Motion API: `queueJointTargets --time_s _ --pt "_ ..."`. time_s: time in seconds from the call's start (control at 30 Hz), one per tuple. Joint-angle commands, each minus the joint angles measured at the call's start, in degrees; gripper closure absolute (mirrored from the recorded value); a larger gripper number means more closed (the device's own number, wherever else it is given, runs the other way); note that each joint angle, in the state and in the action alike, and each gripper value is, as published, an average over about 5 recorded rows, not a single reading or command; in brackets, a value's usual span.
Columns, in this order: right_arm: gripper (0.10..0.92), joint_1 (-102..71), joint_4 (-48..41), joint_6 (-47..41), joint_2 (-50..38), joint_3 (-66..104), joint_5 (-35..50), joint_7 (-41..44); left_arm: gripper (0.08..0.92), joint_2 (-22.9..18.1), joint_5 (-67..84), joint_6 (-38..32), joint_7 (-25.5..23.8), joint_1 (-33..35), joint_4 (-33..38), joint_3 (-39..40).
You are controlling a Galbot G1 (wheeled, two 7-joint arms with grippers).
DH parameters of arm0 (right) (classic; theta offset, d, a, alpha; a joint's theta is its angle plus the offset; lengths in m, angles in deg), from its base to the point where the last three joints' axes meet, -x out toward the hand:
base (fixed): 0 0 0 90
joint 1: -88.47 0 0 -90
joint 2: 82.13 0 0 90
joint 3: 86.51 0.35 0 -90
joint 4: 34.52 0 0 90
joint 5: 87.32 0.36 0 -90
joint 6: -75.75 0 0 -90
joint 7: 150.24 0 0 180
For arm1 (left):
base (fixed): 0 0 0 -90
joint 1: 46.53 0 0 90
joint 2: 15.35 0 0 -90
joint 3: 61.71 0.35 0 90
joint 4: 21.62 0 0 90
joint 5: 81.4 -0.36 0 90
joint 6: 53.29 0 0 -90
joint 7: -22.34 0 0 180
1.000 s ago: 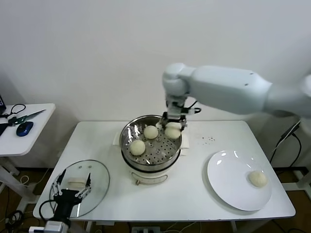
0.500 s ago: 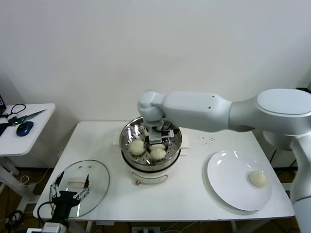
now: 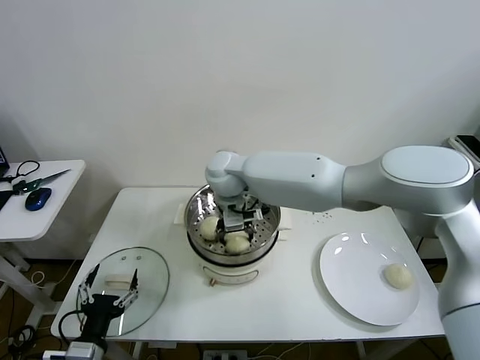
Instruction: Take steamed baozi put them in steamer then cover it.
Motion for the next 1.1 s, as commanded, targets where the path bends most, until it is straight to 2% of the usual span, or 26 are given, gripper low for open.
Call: queueJointTargets --time_s 0.03,0.1,0.37,0.6,0.83,0.97,1.1 --pt "0.238 0.07 -0.14 0.50 0.19 1.20 -0.44 1.45 0.177 -0.05 -0.14 0.01 0.00 0.15 0.10 0.04" --pt "0.212 0.67 0.04 0.86 -0.38 1.57 -0.40 1.62 0.177 -0.12 -0.18 0.02 0.03 0.20 0.22 0.05" --pt "0.202 5.58 0.39 -0.15 -6.55 4.44 1.86 0.39 0.177 -0.23 -0.42 0.08 0.12 0.27 0.77 0.00" --pt "0.203 15.54 2.40 -20.44 -22.18 -3.58 15.62 -9.38 0.177 -0.01 -0.88 0.02 0.13 0.35 1.26 0.02" --pt "0.203 13.29 5.90 -38.31 -38.69 -6.15 28.04 -9.78 0.177 -0.19 -1.45 -0.12 0.08 0.55 1.81 0.45" --pt "0.203 5.69 8.96 -42.90 -48.33 -2.89 27.27 -9.29 0.177 -0.15 -1.41 -0.02 0.07 0.61 2.16 0.29" --pt "0.203 -5.78 8.69 -43.12 -54.78 4.60 21.03 -6.63 0.177 -0.17 -1.60 0.16 0.05 0.57 2.30 0.30"
